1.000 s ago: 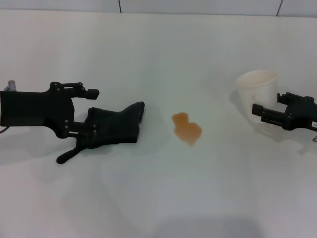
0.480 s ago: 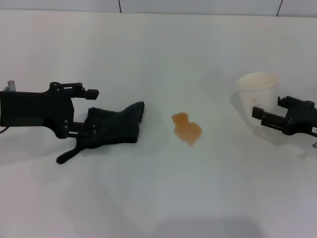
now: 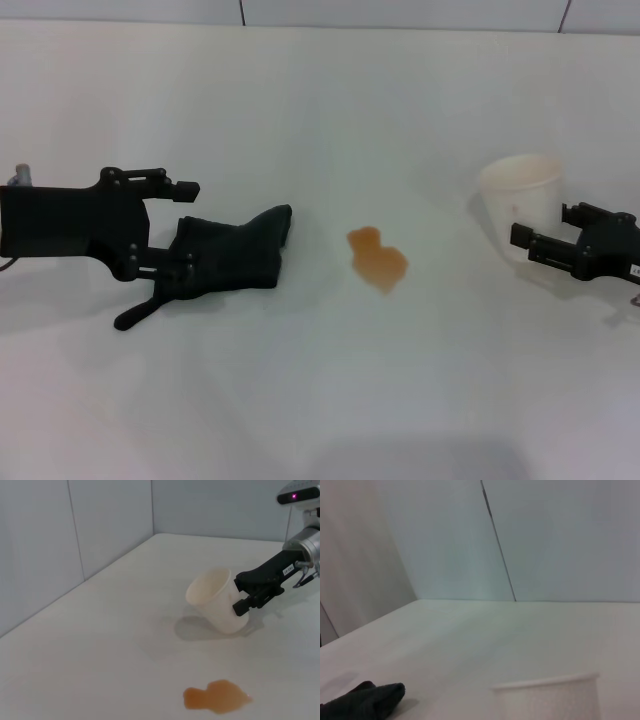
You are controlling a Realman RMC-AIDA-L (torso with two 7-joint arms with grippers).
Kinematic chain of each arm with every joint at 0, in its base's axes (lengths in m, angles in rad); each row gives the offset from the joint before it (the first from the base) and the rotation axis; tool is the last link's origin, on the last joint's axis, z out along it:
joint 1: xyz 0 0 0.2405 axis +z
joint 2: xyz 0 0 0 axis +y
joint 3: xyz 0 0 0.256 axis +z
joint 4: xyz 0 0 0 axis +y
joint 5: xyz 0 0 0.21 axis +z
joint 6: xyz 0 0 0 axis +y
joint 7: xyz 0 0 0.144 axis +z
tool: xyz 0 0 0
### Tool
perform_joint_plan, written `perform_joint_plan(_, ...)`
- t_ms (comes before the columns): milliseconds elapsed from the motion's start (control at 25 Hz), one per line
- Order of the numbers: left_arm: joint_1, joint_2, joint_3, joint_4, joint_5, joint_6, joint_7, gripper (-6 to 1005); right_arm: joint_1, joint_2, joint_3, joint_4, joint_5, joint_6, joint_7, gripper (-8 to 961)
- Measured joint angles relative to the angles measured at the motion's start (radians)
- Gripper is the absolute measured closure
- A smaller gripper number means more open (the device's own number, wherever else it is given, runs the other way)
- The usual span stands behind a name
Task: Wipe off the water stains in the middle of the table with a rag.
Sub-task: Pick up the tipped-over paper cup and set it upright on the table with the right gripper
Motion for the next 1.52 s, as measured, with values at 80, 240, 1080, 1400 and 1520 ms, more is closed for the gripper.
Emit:
perform_joint_plan(80, 0.000, 0.000, 0.000, 0.000, 0.000, 0.000, 0.000, 167, -0.001, 0.000, 0.000, 0.001, 0.000, 0.000, 0.000, 223)
perform_joint_plan(240, 0.002, 0.000, 0.000, 0.000, 0.000, 0.000, 0.001, 167, -0.004, 0.000, 0.000, 0.008, 0.000, 0.000, 0.000, 223)
perform_joint_plan(1080, -0.002, 0.000, 0.000, 0.000, 0.004, 0.000, -0.005, 167, -0.041, -0.002, 0.012, 0.024, 0.000, -0.035, -0.004, 190)
perform_joint_plan(1400, -0.001, 0.000, 0.000, 0.001, 0.004, 0.000, -0.005, 166, -0.042, -0.003, 0.014, 0.024, 0.000, -0.045, 0.000, 169)
perform_joint_plan(1520, -0.001, 0.000, 0.000, 0.002, 0.004, -0.001, -0.006, 167, -0.043, -0.003, 0.018, 0.024, 0.000, -0.045, 0.000, 161)
